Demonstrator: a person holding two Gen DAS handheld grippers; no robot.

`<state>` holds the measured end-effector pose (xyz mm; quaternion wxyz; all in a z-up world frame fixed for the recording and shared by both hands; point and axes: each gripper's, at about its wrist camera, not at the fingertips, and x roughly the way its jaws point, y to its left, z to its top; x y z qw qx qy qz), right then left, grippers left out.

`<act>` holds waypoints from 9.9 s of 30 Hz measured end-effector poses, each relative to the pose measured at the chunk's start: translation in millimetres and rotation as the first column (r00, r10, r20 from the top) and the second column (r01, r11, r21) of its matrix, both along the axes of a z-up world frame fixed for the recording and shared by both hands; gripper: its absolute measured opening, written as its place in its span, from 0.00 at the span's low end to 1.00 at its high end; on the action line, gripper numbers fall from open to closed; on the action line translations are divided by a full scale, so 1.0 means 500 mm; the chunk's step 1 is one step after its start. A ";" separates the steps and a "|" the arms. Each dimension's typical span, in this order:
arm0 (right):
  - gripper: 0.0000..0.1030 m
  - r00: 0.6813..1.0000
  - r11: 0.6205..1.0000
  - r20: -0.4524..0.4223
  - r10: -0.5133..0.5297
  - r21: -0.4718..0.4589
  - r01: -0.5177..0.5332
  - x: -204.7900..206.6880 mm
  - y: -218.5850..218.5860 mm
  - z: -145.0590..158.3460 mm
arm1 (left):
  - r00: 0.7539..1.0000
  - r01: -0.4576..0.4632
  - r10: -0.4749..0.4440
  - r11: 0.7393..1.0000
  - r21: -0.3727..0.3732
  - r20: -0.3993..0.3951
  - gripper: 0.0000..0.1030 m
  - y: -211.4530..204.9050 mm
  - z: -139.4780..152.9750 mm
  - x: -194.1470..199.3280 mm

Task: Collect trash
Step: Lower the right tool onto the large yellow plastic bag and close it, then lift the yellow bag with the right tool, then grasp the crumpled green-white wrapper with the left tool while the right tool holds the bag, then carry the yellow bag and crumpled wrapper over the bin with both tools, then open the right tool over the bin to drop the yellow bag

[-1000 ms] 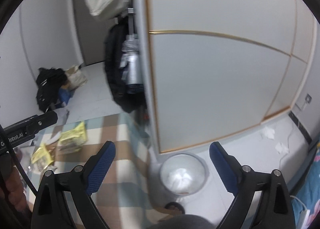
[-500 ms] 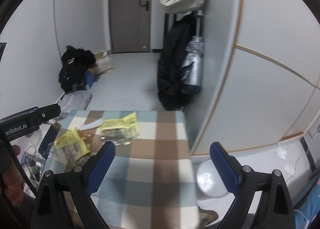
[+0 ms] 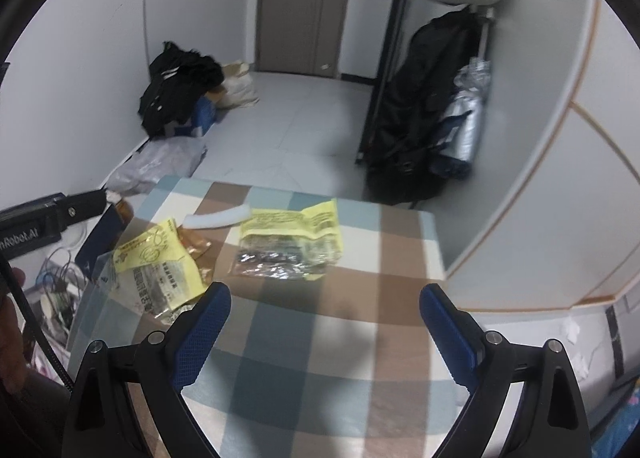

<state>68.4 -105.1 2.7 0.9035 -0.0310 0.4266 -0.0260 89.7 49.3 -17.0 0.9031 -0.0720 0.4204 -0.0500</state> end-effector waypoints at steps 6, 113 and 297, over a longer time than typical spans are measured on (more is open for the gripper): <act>0.93 0.990 0.990 -0.052 0.134 0.055 -0.131 0.036 0.031 -0.053 | 1.000 -0.019 0.019 1.000 -0.007 -0.024 0.74 0.027 -0.015 0.017; 0.35 0.954 0.953 -0.013 0.301 0.042 -0.300 0.024 0.075 -0.026 | 0.990 -0.061 0.052 0.996 -0.060 -0.134 0.82 0.031 -0.088 0.048; 0.66 0.809 0.692 -0.446 -0.382 0.443 0.571 -0.167 -0.829 -0.475 | 0.594 0.608 -0.648 0.750 -0.261 -0.477 0.15 -0.892 -0.266 0.052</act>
